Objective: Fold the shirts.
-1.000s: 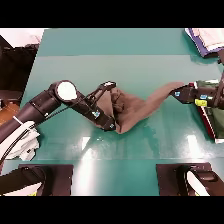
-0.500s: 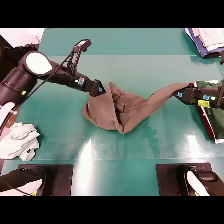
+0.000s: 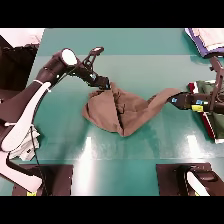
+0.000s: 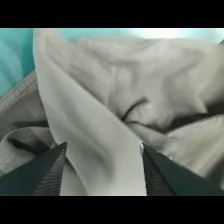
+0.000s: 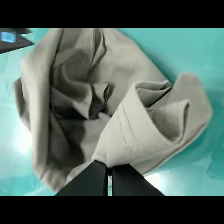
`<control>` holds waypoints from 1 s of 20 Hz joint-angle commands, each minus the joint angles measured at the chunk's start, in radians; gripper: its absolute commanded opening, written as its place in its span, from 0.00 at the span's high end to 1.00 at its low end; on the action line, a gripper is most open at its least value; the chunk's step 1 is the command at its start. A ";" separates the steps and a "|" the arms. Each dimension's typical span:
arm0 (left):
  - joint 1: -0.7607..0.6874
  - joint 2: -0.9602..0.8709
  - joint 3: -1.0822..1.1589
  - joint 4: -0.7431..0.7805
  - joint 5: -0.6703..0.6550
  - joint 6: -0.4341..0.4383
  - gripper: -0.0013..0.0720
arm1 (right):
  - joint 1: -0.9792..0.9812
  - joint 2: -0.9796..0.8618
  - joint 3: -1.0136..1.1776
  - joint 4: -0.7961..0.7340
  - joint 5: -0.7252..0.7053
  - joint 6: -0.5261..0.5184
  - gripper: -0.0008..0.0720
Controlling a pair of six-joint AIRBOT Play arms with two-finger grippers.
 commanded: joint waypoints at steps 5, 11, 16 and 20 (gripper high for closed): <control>0.001 -0.090 0.047 0.008 -0.024 -0.004 0.78 | 0.107 -0.003 -0.013 0.002 -0.105 0.020 0.97; 0.035 -0.076 0.178 0.058 -0.068 -0.027 0.95 | 0.076 -0.003 0.010 -0.007 -0.092 0.021 0.97; 0.143 0.169 0.366 0.191 -0.069 -0.039 0.95 | -0.090 -0.003 0.231 -0.006 -0.084 0.016 0.97; 0.175 0.456 0.379 0.292 -0.029 -0.037 0.95 | -0.174 -0.003 0.477 -0.005 -0.086 -0.030 0.97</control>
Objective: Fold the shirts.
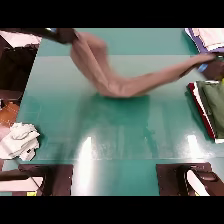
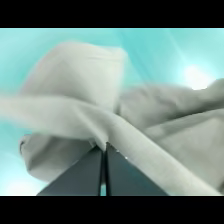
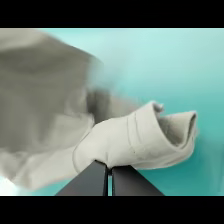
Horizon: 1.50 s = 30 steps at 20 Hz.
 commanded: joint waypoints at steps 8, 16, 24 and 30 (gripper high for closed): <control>0.025 0.526 0.029 0.096 0.045 -0.030 0.95 | -0.196 -0.016 0.628 0.000 0.006 -0.078 0.97; 0.025 0.496 -0.226 0.023 -0.163 -0.042 0.95 | -0.262 -0.279 0.962 0.035 0.264 -0.011 0.97; 0.026 0.315 -0.866 -0.074 0.078 0.015 0.95 | 0.164 -0.645 0.661 -0.279 0.111 0.039 0.97; 0.026 0.147 -0.901 -0.047 0.343 0.032 0.39 | 0.237 -0.934 0.850 -0.303 0.014 0.056 0.65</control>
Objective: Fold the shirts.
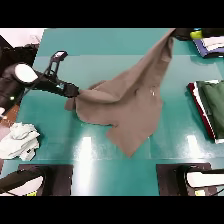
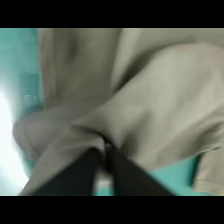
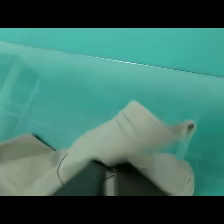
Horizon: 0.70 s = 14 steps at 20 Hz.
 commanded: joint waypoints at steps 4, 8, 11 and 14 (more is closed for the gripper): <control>0.113 -0.060 0.092 0.046 0.040 0.013 0.16 | -0.001 -0.078 0.059 -0.029 0.060 0.008 0.33; 0.293 -0.066 0.145 0.021 -0.170 0.014 0.16 | -0.047 0.091 -0.207 -0.028 0.172 -0.005 0.33; 0.358 -0.065 0.026 -0.082 -0.229 0.098 0.16 | -0.037 0.217 -0.472 -0.027 0.191 -0.004 0.33; 0.360 -0.065 -0.117 -0.100 -0.187 0.129 0.16 | -0.034 0.313 -0.731 0.019 0.185 -0.002 0.33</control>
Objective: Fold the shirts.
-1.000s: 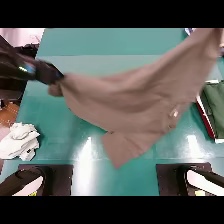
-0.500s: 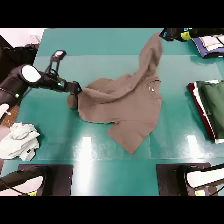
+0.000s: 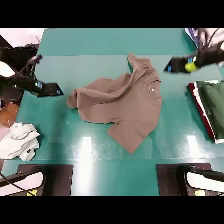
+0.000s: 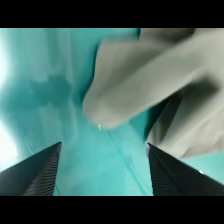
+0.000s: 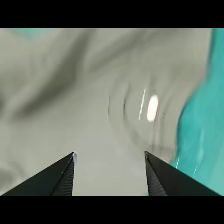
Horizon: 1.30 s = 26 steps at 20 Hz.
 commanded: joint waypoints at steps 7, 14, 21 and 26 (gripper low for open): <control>0.029 -0.001 -0.300 -0.246 0.198 0.204 0.16 | -0.074 0.246 -0.572 0.210 -0.019 -0.002 0.33; -0.032 -0.039 -0.301 -0.400 0.342 0.307 0.16 | -0.074 0.316 -0.766 0.228 -0.060 0.030 0.33; -0.061 -0.071 -0.301 -0.433 0.403 0.307 0.16 | -0.065 0.190 -0.854 0.284 -0.164 0.035 0.33; -0.061 -0.071 -0.300 -0.434 0.424 0.307 0.17 | 0.008 0.126 -0.852 0.332 -0.265 0.019 0.57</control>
